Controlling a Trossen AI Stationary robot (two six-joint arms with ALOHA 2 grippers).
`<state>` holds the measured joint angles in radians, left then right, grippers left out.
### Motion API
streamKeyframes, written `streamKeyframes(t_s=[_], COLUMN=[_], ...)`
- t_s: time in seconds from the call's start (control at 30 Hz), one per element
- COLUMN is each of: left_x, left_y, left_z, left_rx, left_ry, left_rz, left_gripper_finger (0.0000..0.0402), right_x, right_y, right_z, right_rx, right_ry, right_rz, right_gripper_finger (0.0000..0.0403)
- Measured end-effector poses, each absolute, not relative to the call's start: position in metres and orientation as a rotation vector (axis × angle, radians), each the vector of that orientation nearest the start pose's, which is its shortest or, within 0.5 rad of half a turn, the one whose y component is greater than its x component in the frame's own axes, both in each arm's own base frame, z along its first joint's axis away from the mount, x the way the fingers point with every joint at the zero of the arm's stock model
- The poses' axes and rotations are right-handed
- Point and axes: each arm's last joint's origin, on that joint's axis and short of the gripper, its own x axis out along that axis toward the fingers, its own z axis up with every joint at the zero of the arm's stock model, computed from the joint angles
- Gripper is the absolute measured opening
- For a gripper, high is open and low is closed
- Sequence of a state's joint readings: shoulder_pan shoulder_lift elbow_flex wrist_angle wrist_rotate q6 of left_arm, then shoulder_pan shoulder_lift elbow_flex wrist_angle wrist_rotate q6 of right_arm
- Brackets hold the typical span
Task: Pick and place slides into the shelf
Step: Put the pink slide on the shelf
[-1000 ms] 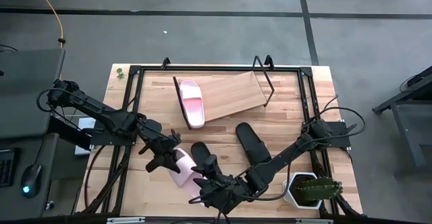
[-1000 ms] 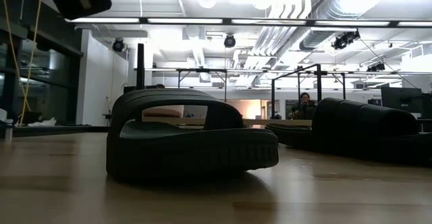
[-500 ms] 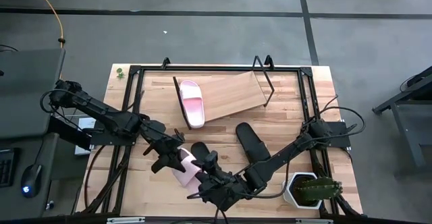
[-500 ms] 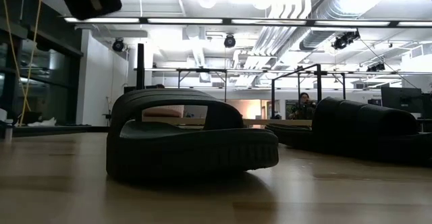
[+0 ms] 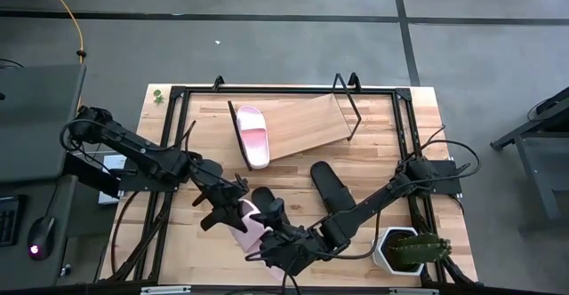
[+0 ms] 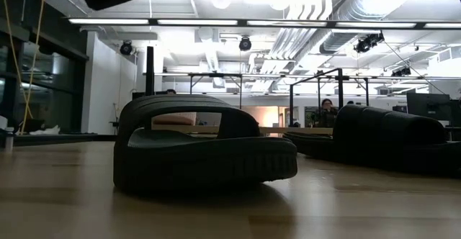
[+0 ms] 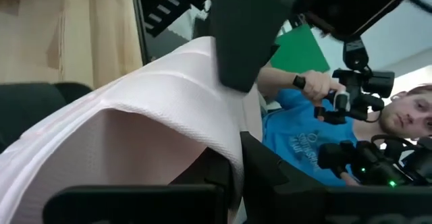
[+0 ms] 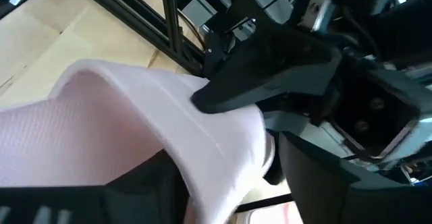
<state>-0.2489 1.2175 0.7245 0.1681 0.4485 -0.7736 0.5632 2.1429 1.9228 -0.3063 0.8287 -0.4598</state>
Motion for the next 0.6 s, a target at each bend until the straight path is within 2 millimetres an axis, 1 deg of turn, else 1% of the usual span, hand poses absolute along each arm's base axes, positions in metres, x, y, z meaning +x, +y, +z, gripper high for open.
streamKeyframes(t_s=[0.1,0.3,0.4,0.47,0.6], left_x=[0.2513,0.2511,0.2509,0.2507,0.2503], left_y=[-0.0768,-0.0767,-0.0761,-0.076,-0.0757], left_z=[0.2611,0.2609,0.2603,0.2596,0.2588], left_rx=[-0.751,-0.725,-0.697,-0.675,-0.627], left_ry=[0.579,0.575,0.571,0.572,0.568], left_rz=[-0.532,-0.535,-0.516,-0.517,-0.522], left_gripper_finger=[0.0012,0.0012,0.0012,0.0012,0.0012], right_x=[0.4263,0.4261,0.426,0.4261,0.4263], right_y=[0.2441,0.2444,0.244,0.2438,0.2432], right_z=[0.2867,0.2867,0.2865,0.2864,0.2863], right_rx=[-0.776,-0.766,-0.763,-0.763,-0.759], right_ry=[0.461,0.46,0.463,0.464,0.464], right_rz=[-0.161,-0.163,-0.17,-0.17,-0.178], right_gripper_finger=[0.0154,0.0054,0.0014,0.0007,0.0012])
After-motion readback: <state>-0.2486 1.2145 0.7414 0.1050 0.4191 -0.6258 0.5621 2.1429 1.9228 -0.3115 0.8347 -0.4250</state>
